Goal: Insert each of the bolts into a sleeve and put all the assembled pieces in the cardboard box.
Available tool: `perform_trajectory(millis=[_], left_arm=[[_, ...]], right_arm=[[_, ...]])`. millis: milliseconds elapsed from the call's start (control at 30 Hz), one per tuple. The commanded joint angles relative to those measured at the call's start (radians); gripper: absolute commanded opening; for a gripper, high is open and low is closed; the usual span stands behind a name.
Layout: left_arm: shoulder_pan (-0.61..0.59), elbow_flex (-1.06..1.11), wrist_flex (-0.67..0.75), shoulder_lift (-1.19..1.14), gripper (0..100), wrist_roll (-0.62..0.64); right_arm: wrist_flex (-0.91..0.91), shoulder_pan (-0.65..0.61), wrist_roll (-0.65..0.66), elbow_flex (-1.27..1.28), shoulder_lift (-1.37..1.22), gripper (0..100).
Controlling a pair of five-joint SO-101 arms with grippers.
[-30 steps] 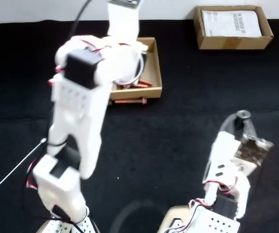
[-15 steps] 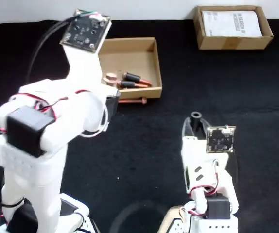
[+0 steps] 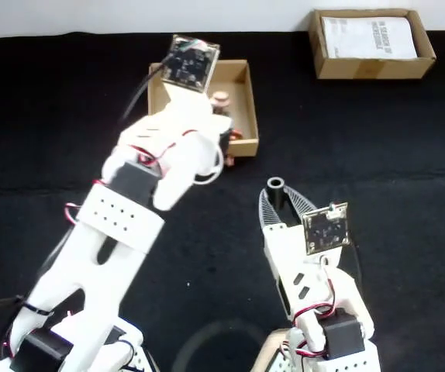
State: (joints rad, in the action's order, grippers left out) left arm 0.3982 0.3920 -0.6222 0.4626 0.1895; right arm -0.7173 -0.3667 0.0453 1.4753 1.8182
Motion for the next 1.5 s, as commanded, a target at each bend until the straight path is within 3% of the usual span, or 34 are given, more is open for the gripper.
perform_trajectory(millis=[0, 467, 833, 1233, 1467], left_arm=[[0.077, 0.005, 0.098, 0.031, 1, 0.002], [0.288, -0.050, 0.060, 0.093, 1, 0.003], [0.285, -0.042, 0.058, 0.171, 1, 0.003], [0.268, 0.107, 0.068, 0.171, 1, 0.005], [0.229, 0.170, 0.110, 0.171, 1, 0.189]], right_arm=[[0.001, -0.007, -0.011, -0.064, 0.015, 0.7], [0.001, -0.007, -0.011, -0.101, 0.015, 0.7], [0.001, -0.007, -0.011, -0.101, 0.015, 0.7], [0.002, -0.004, -0.011, -0.139, 0.015, 0.7], [0.001, -0.004, -0.011, -0.148, 0.015, 0.7]])
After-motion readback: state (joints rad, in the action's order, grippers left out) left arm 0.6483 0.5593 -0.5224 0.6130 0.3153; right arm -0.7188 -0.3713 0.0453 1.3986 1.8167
